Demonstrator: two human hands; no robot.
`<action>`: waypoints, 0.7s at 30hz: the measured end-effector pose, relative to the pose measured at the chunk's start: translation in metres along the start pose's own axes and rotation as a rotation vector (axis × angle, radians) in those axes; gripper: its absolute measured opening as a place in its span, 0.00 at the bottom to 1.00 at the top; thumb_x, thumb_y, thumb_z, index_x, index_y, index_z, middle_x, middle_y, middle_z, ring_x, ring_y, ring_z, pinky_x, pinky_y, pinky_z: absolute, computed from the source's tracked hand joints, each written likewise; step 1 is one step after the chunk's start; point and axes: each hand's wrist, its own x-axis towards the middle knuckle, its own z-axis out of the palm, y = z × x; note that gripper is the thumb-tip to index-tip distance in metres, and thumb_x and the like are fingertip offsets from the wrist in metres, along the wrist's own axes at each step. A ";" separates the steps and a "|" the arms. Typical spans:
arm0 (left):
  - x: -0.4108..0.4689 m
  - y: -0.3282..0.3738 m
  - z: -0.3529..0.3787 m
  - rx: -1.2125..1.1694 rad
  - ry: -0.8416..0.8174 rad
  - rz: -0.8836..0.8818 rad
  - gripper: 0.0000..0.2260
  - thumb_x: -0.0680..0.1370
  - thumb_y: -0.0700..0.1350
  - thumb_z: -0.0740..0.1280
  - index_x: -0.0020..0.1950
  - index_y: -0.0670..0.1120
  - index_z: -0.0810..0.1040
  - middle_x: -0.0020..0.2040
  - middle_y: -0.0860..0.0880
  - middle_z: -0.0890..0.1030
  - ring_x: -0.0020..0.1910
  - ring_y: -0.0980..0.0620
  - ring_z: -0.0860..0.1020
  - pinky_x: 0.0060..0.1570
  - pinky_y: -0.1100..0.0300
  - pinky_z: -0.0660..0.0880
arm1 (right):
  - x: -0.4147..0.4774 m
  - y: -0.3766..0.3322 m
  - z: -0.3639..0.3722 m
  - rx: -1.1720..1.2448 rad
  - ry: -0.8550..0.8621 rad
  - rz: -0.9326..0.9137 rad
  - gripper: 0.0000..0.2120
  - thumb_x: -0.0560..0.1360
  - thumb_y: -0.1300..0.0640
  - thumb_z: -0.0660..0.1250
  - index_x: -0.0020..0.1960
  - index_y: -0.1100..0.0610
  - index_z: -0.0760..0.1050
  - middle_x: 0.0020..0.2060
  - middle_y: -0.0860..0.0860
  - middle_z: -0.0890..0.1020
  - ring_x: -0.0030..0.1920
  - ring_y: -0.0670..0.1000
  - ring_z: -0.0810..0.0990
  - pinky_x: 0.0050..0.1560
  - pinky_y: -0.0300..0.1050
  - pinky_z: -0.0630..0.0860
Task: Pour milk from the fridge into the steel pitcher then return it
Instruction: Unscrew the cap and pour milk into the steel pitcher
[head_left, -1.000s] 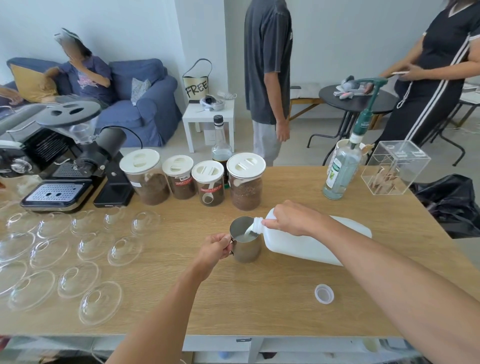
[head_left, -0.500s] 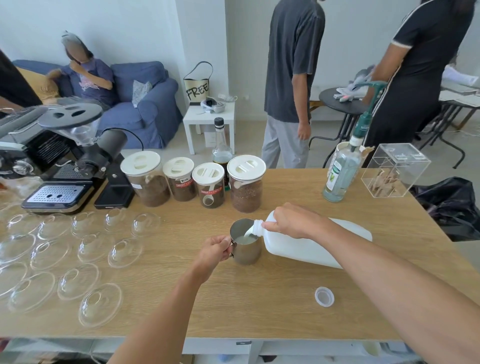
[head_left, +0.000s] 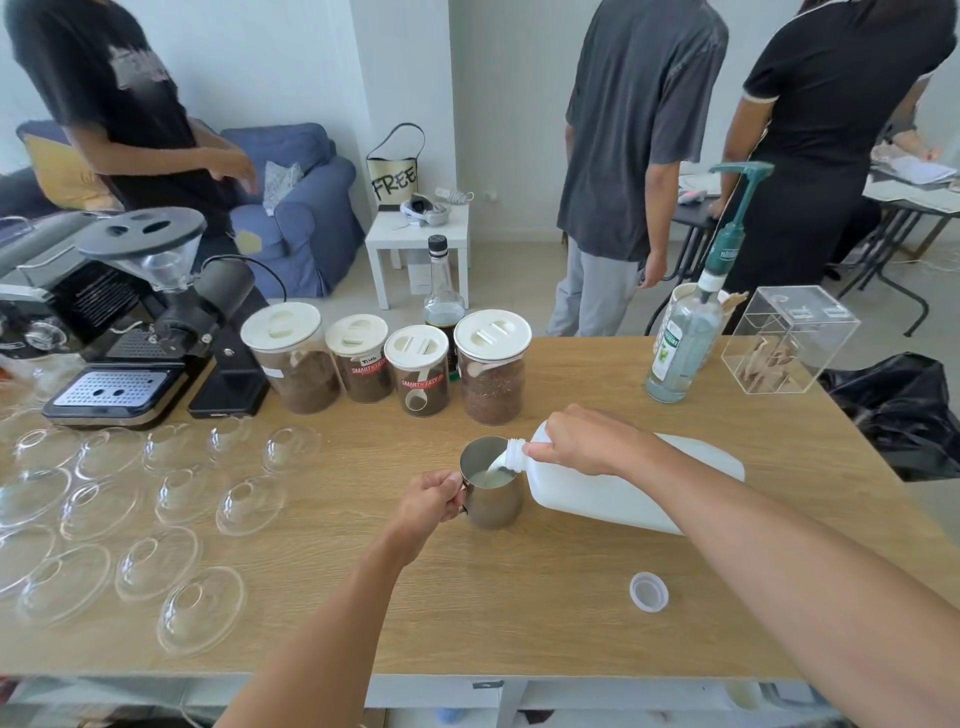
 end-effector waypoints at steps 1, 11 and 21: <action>0.000 0.001 0.000 0.002 -0.001 -0.002 0.20 0.85 0.41 0.57 0.32 0.44 0.69 0.25 0.56 0.66 0.29 0.54 0.61 0.35 0.61 0.59 | 0.000 0.000 0.000 0.000 0.000 -0.003 0.24 0.79 0.41 0.56 0.32 0.57 0.62 0.29 0.51 0.67 0.28 0.53 0.64 0.31 0.46 0.59; -0.001 0.002 0.001 0.004 -0.008 0.003 0.20 0.85 0.40 0.56 0.32 0.44 0.68 0.24 0.57 0.67 0.28 0.55 0.61 0.35 0.60 0.59 | -0.001 -0.002 -0.001 -0.007 0.004 -0.005 0.24 0.79 0.42 0.56 0.32 0.57 0.62 0.29 0.51 0.67 0.28 0.53 0.64 0.31 0.45 0.58; -0.003 0.005 0.002 0.019 -0.008 -0.001 0.21 0.85 0.39 0.56 0.32 0.44 0.68 0.24 0.57 0.67 0.26 0.58 0.63 0.33 0.63 0.60 | -0.002 -0.002 0.000 0.006 -0.002 0.010 0.22 0.78 0.42 0.57 0.34 0.58 0.64 0.31 0.52 0.69 0.29 0.53 0.65 0.31 0.46 0.60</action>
